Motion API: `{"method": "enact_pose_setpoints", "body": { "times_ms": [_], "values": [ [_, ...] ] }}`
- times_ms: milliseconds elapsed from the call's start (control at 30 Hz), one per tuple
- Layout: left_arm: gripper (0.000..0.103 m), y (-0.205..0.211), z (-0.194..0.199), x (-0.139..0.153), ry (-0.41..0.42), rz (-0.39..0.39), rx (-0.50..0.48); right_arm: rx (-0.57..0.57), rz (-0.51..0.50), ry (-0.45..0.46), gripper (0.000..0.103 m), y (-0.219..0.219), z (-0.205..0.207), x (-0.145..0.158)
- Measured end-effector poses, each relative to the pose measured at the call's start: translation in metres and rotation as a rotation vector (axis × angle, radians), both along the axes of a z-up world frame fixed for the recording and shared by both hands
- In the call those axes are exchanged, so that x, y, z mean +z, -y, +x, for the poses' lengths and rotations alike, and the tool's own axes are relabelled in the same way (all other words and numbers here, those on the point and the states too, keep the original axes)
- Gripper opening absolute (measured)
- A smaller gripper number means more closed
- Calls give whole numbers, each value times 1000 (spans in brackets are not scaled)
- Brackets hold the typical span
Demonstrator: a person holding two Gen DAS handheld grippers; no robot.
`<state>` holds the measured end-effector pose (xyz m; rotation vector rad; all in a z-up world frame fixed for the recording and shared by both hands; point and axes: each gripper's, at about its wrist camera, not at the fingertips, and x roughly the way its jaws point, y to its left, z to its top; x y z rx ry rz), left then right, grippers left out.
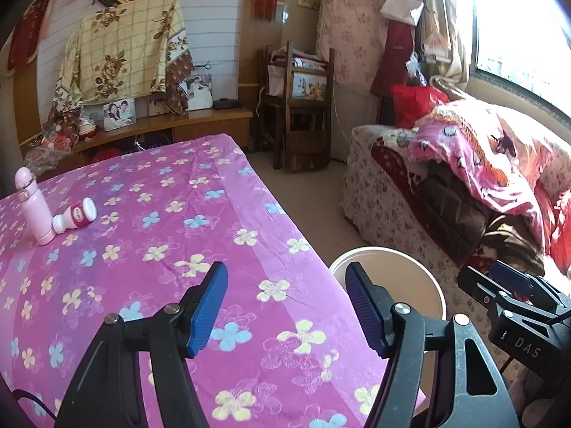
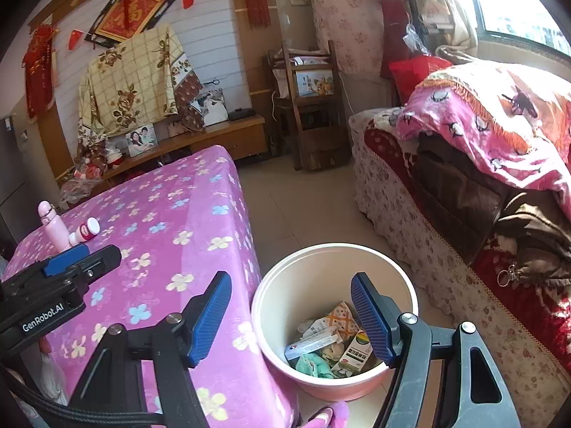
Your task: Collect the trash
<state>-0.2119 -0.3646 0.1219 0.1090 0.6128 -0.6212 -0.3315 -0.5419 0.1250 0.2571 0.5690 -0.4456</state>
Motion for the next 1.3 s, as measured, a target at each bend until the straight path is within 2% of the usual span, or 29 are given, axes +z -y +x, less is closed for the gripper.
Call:
{"method": "enact_pose_setpoints", "body": {
  "times_ms": [300, 667, 1033, 1300],
  "values": [
    [69, -29, -16, 18, 49, -47, 26, 0, -43, 61, 73, -28, -21, 29],
    [69, -42, -31, 39, 113, -90, 32, -2, -78, 111, 75, -47, -37, 54],
    [69, -45, -35, 40, 127, -91, 44, -21, -123, 126, 75, -56, -44, 63],
    [69, -44, -35, 40, 133, -87, 42, -8, -115, 122, 75, -55, -42, 63]
  ]
}}
